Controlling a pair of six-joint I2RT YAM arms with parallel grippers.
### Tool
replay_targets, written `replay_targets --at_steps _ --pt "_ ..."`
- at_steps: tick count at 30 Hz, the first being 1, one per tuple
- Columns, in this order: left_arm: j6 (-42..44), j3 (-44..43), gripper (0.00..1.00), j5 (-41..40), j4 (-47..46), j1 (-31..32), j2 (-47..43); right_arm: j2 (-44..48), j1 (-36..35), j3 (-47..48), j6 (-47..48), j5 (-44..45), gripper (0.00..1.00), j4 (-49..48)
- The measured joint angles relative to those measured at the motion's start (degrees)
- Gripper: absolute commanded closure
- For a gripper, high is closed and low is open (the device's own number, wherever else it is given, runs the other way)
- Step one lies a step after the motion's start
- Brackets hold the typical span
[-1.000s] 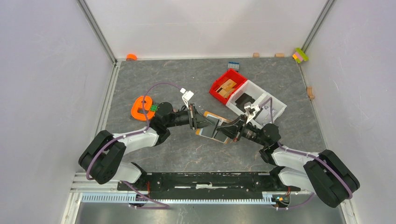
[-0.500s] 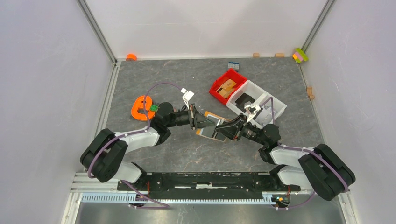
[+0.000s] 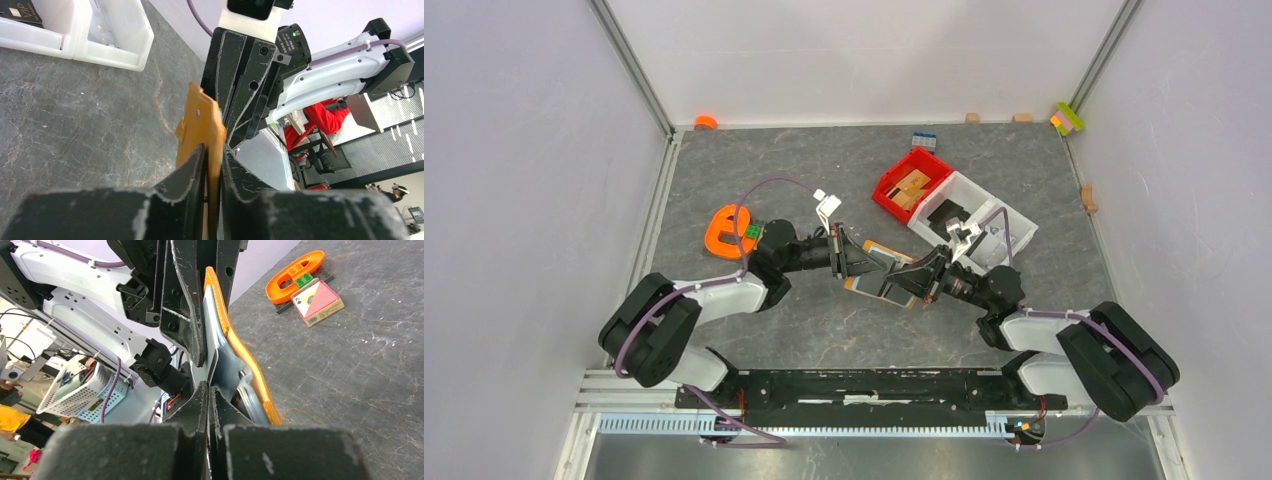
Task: Take the credit cards out of the card holder
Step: Remove the credit card from the card holder.
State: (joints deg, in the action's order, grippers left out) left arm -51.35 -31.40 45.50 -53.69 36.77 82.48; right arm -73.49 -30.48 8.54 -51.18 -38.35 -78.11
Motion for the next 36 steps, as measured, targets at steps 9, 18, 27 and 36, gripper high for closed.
replay_targets --at_steps 9,18,27,36 --pt "0.0 1.7 0.75 -1.9 0.9 -1.9 -4.0 3.8 0.7 -0.3 2.6 2.1 1.00 4.5" --pt "0.1 3.1 0.78 -3.4 1.3 -3.0 -5.2 2.5 1.1 -0.3 2.3 2.2 1.00 4.9" --pt "0.2 3.1 0.98 -3.1 1.3 -2.8 -4.3 2.2 1.4 -0.3 1.9 1.6 1.00 4.8" --pt "0.2 3.1 0.98 -4.4 4.3 -2.7 -5.3 1.7 1.6 -0.3 1.3 1.5 0.77 4.4"
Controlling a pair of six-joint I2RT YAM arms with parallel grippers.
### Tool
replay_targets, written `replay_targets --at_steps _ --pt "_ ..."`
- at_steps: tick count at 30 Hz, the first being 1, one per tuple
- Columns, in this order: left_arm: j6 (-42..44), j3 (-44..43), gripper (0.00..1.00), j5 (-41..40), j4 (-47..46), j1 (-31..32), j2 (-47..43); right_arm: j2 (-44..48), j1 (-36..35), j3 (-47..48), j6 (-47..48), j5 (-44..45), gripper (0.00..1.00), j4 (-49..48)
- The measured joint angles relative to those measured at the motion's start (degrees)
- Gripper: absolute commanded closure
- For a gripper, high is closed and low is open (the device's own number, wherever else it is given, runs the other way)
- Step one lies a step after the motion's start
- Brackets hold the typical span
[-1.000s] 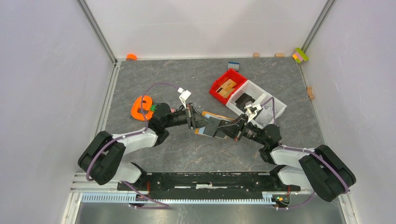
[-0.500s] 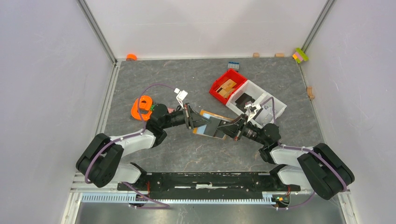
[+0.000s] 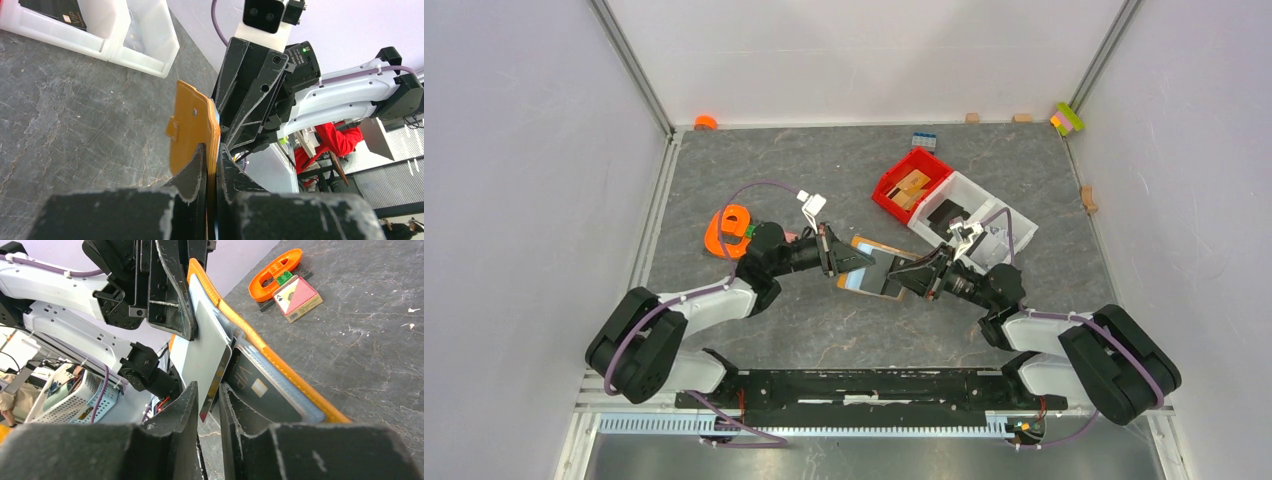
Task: Take the credit cards out of the card holder
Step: Remove the credit card from the card holder.
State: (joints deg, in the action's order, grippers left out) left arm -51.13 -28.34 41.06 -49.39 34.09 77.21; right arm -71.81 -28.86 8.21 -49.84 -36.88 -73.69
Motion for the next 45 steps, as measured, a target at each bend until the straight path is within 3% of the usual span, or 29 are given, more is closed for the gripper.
replay_targets --at_steps 4,7,24,26,29,35,42,45 --pt "0.0 0.0 0.98 -0.2 -0.2 0.0 -0.3 0.0 0.1 0.0 -0.2 0.0 0.86 -0.6" --pt "-0.5 0.0 0.98 0.1 -1.4 0.0 0.0 -0.5 0.1 0.0 -0.5 -0.1 0.99 -1.4" --pt "-2.4 2.3 0.98 -0.5 -3.9 -3.1 -1.0 0.2 0.9 -0.5 -0.2 1.6 1.00 0.5" --pt "-2.4 2.3 0.98 -0.5 -4.1 -3.1 -1.0 0.2 0.9 -0.5 -0.2 1.5 0.95 0.5" --pt "-3.1 2.3 0.98 0.0 -5.0 -3.1 -0.4 0.1 0.9 -0.5 -0.5 1.1 0.80 0.2" --pt "-8.7 2.0 0.98 2.6 -12.8 -3.1 7.1 -1.3 0.9 -0.5 -1.6 0.2 0.63 -2.8" --pt "-14.3 1.9 0.98 4.7 -20.0 -3.1 10.9 -3.8 0.1 -0.5 -3.0 -0.7 0.59 -5.2" --pt "-15.5 1.9 0.98 5.1 -22.2 -3.1 10.9 -4.9 0.1 -0.5 -3.4 -1.2 0.75 -5.5"
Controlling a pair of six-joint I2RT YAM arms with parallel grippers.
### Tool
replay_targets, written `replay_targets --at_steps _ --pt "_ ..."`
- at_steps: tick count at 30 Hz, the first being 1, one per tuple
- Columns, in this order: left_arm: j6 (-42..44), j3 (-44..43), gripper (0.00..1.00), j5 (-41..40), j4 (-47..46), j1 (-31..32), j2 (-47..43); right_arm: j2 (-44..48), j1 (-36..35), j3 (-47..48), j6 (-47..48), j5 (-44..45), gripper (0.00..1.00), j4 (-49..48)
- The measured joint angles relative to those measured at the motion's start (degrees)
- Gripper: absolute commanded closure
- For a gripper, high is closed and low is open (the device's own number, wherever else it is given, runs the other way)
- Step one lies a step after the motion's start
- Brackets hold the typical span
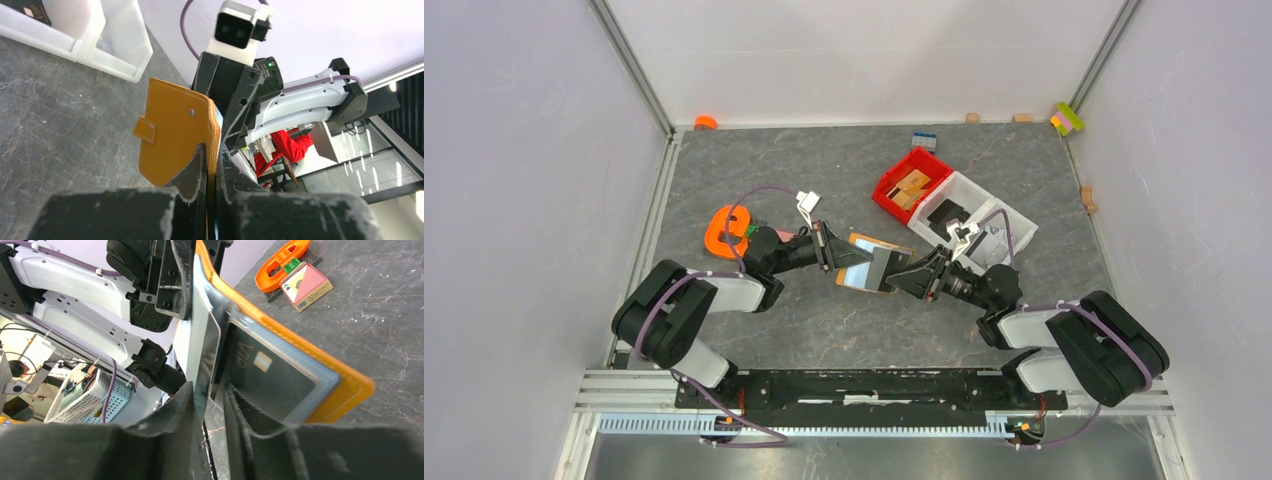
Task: Take the credit cards out of the card holder
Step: Remove the credit card from the card holder, then place the credit card in the storage box.
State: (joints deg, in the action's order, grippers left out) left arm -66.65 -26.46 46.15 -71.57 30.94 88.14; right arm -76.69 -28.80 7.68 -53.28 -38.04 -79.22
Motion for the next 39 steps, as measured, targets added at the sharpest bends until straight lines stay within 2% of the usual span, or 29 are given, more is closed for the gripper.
replay_targets --at_steps 4,5,9,13,20,26,33,39 --pt "-0.8 0.0 0.98 0.5 -1.5 0.0 0.0 -0.9 0.0 0.0 -0.7 -0.5 0.99 -0.2" --pt "-0.8 0.0 0.98 0.6 -1.8 0.0 0.0 -0.9 0.0 0.0 -0.8 -0.6 1.00 -0.3" --pt "-0.7 0.0 0.98 0.3 -1.3 -0.3 -0.2 0.5 0.0 0.0 -0.5 -0.7 1.00 0.0" --pt "2.1 0.0 0.98 -1.7 4.8 -1.2 -3.8 4.3 0.6 0.0 1.8 0.7 1.00 4.6" --pt "15.5 -2.2 0.98 -14.8 33.9 -2.0 -14.7 10.7 3.3 0.5 9.4 10.0 1.00 23.6" --pt "21.2 -3.9 0.98 -22.0 48.6 -2.0 -14.8 13.6 4.2 2.7 14.7 17.5 1.00 37.3" --pt "23.2 -5.5 0.98 -23.5 54.2 -2.0 -12.6 14.7 6.0 11.4 17.6 28.0 1.00 54.4" --pt "24.2 -6.1 0.98 -23.6 55.8 -2.0 -12.6 9.8 6.9 22.5 18.0 35.5 1.00 65.1"
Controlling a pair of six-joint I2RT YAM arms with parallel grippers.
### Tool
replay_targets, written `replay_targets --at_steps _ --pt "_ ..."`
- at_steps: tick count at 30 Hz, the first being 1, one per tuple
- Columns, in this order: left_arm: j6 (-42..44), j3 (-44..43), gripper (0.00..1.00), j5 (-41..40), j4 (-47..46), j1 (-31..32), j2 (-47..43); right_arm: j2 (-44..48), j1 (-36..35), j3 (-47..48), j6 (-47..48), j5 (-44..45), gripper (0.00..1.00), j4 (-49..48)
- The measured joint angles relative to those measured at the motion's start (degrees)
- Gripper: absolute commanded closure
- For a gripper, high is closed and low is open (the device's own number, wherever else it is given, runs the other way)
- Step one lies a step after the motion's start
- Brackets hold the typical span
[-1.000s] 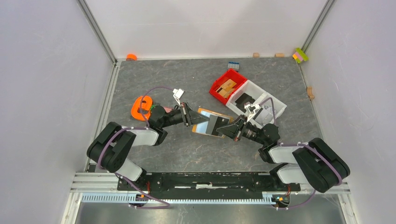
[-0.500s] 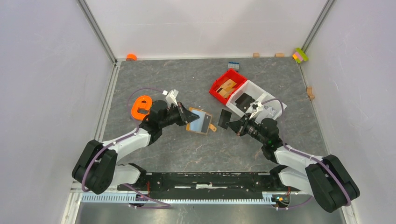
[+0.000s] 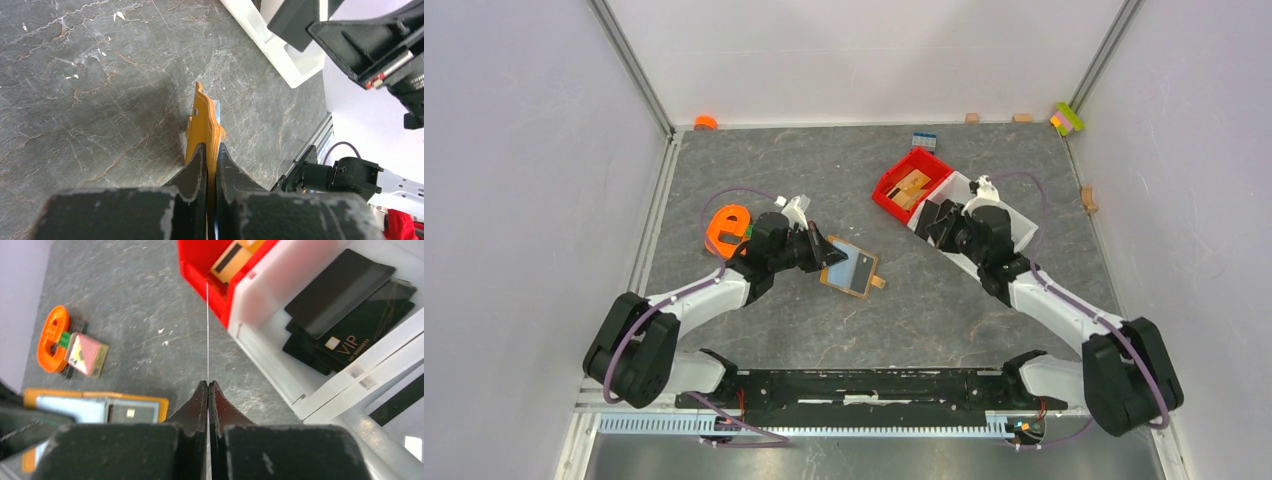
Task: Take the credit cards out of the card holder
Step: Place the credit card in the storage box.
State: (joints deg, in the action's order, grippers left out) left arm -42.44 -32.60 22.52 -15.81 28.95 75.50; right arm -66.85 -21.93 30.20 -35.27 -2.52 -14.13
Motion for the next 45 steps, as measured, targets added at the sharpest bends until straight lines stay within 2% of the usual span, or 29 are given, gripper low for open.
replay_targets --at_steps 4,10,22,37,40,45 --pt "0.5 -0.4 0.98 0.0 0.6 0.0 0.1 -5.8 1.4 4.5 -1.6 1.9 1.00 3.7" --pt "0.6 -0.8 0.98 0.0 0.8 0.0 0.7 -12.5 4.2 5.6 -6.6 1.9 1.00 6.5" --pt "0.7 -0.8 0.98 0.0 0.8 0.0 0.7 -15.2 11.3 6.3 -14.2 -6.1 1.00 2.6" --pt "0.7 -0.8 0.98 0.1 0.9 0.0 0.7 -21.6 14.6 10.7 -20.7 -7.8 0.99 1.4" --pt "0.7 -0.8 0.98 0.1 0.9 0.0 0.7 -23.3 14.6 13.1 -21.2 -7.8 0.90 1.4" --pt "0.7 -0.9 0.98 0.1 0.9 0.0 0.7 -24.2 15.0 15.9 -21.8 -7.3 0.63 1.9"
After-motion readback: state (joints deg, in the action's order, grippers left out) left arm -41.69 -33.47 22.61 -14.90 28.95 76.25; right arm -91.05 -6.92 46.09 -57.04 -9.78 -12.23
